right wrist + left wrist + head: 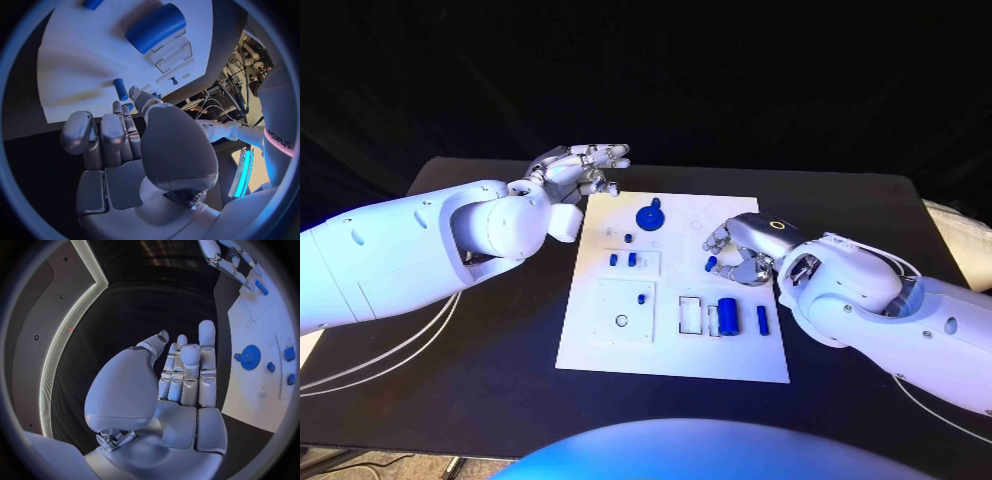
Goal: Assemble the parts on the task board
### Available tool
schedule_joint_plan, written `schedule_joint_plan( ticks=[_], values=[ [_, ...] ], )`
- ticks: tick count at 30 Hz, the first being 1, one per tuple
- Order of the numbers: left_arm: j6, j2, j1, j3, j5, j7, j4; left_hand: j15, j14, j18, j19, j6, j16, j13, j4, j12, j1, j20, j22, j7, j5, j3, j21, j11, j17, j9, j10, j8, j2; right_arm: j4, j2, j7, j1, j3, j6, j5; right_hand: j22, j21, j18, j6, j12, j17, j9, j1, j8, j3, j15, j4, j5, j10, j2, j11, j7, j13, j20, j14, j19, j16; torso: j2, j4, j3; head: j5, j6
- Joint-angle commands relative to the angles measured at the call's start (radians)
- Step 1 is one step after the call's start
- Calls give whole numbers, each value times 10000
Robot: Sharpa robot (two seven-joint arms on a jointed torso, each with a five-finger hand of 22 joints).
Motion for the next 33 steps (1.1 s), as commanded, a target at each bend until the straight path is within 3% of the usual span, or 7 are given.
schedule_joint_plan(
  ticks=[1, 11, 23, 33],
  values=[
    [256, 15, -2, 5, 21, -6, 5, 14, -86, 177, -55, -73, -35, 12, -20, 50, -28, -7, -16, -8, 29, -66, -57, 3, -15, 5, -91, 45, 61, -66, 80, -166, -4, -2, 325, -155, 31, -12, 155, 79, 57, -27, 17, 92, 20, 4, -60, 29, -9, 22, 101, -36, -16, 15, -97, 60, 14, -14, -4, 11, -8, -9, 1],
    [272, 31, -2, 5, 33, -20, -3, 14, -86, 177, -55, -73, -35, 12, -20, 50, -28, -7, -16, -8, 29, -66, -57, 3, -15, 5, -91, 45, 61, -376, 273, -201, -5, -11, 461, -142, 208, 88, 110, 637, 321, -33, 80, 261, 147, 420, -3, 108, -130, 654, 400, -57, -7, 12, -59, 86, 138, 2, 4, 3, -10, -14, 18],
    [311, 35, -2, 4, 34, -59, -10, 17, -94, 179, -59, -83, -32, 18, -16, 71, -33, -4, -26, -6, 29, -86, -71, 4, -21, 5, -109, 51, 64, -618, 456, -180, -19, -27, 601, -184, 336, 168, 93, 1034, 427, 32, 124, 316, 254, 675, -5, 98, -216, 1169, 456, -85, -5, 6, -48, 106, 209, 75, 4, 9, -2, 0, -42],
    [332, 44, -4, 4, 34, -78, -17, 18, -96, 180, -60, -87, -31, 20, -14, 78, -35, -3, -30, -6, 29, -93, -76, 5, -22, 5, -116, 53, 64, -540, 483, -29, -28, -29, -130, -88, 769, 434, 17, 1493, 443, 286, 207, 171, 409, 756, -101, 201, -387, 1685, 533, -198, -93, 27, -120, 170, 410, 299, 4, -13, 2, -19, -67]
  ],
)
